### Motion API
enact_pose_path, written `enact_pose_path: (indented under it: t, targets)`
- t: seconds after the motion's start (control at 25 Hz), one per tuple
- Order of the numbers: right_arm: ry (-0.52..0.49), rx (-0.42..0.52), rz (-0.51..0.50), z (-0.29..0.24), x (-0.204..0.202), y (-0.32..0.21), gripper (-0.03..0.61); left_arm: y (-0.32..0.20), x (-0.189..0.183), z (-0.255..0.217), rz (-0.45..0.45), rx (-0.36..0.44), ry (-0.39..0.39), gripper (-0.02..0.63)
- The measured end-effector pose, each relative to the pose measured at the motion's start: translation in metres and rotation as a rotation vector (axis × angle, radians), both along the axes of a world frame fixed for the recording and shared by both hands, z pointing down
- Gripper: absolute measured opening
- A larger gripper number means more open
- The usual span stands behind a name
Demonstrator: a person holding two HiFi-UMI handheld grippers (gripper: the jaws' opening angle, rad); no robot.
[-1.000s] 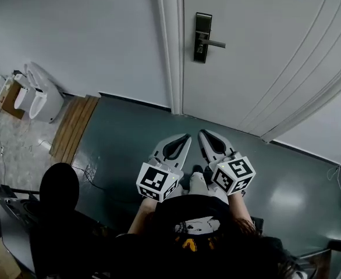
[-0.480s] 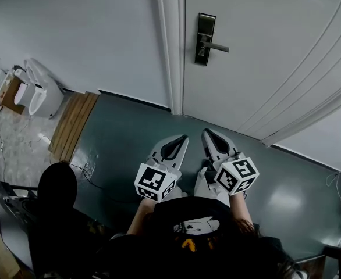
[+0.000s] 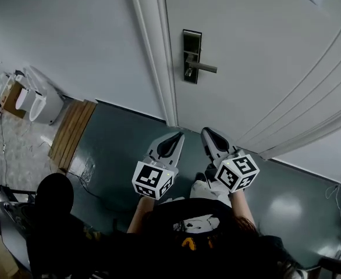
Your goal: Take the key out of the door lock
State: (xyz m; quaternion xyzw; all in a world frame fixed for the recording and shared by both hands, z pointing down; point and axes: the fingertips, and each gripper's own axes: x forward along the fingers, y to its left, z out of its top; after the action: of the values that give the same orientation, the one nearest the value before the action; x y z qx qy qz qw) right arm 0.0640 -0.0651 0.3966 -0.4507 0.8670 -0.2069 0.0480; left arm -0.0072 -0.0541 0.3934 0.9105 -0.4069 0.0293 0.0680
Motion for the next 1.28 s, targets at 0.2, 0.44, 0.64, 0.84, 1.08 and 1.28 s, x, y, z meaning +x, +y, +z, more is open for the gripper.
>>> enact_pose_path:
  t: [0.2,0.44,0.64,0.84,1.08,1.28]
  targets:
    - [-0.034,-0.027,-0.017,0.005,0.031,-0.025,0.008,-0.030,0.025,0.001,-0.029,-0.018,-0.028,0.009]
    - [-0.067,-0.040,-0.038,0.011,0.063,-0.051,0.008,-0.059,0.055,0.003,-0.055,-0.026,-0.054,0.009]
    - [-0.095,-0.055,-0.064,0.016,0.081,-0.065,0.008,-0.073,0.080,0.004,-0.062,-0.030,-0.071,0.009]
    - [-0.103,-0.058,-0.107,0.020,0.089,-0.077,0.008,-0.084,0.095,0.004,-0.081,-0.029,-0.084,0.009]
    - [-0.135,-0.078,-0.156,0.028,0.083,-0.089,0.008,-0.093,0.094,0.008,-0.113,-0.032,-0.099,0.009]
    - [-0.154,-0.102,-0.180,0.034,0.073,-0.095,0.009,-0.097,0.085,0.009,-0.142,-0.039,-0.101,0.009]
